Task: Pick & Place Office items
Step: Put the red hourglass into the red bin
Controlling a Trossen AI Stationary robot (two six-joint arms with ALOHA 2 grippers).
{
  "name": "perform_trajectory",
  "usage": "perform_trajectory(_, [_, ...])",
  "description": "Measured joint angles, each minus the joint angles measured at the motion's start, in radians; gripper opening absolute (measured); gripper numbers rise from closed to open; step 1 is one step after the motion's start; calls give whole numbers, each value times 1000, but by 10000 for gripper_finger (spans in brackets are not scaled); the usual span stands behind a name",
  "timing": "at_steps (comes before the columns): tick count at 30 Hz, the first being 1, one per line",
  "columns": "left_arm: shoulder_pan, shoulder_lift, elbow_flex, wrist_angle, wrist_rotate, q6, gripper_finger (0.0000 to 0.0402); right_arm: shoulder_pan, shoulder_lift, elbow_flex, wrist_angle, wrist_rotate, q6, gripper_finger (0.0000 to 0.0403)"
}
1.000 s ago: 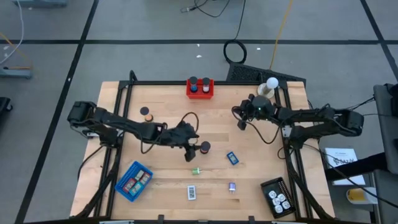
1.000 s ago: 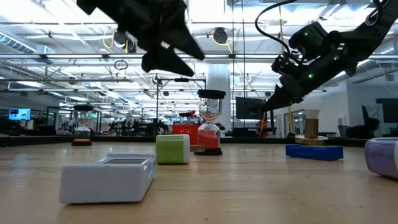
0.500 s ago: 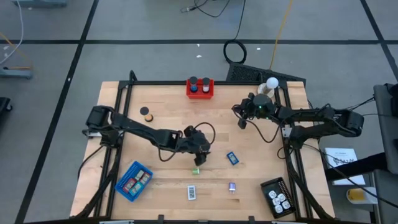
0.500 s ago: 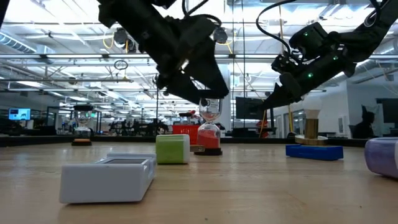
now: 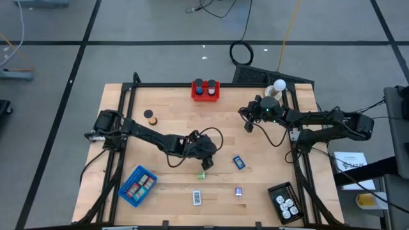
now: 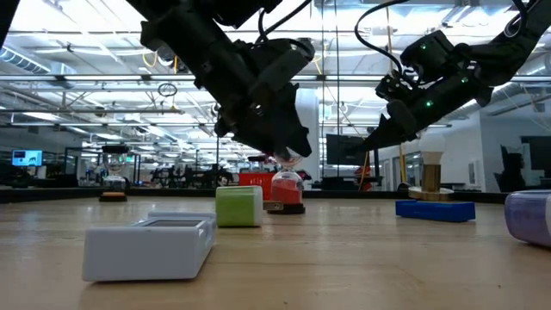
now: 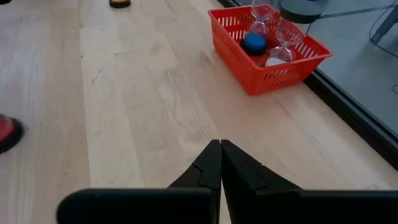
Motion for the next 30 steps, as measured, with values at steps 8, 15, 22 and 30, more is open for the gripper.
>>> perform_trajectory(8, [47, -47, 0, -1, -14, 29, 170, 0, 0, 0, 0, 0, -2, 0])
perform_trajectory(15, [198, -149, 0, 3, -67, 145, 170, 0, 0, 0, -1, 0, -2, 0])
perform_trajectory(22, [466, -162, 0, 22, -65, 241, 170, 0, 0, 0, -1, 0, -2, 0])
perform_trajectory(30, [654, -87, -1, 231, 72, 350, 170, 0, 0, 0, 0, 0, -7, 0])
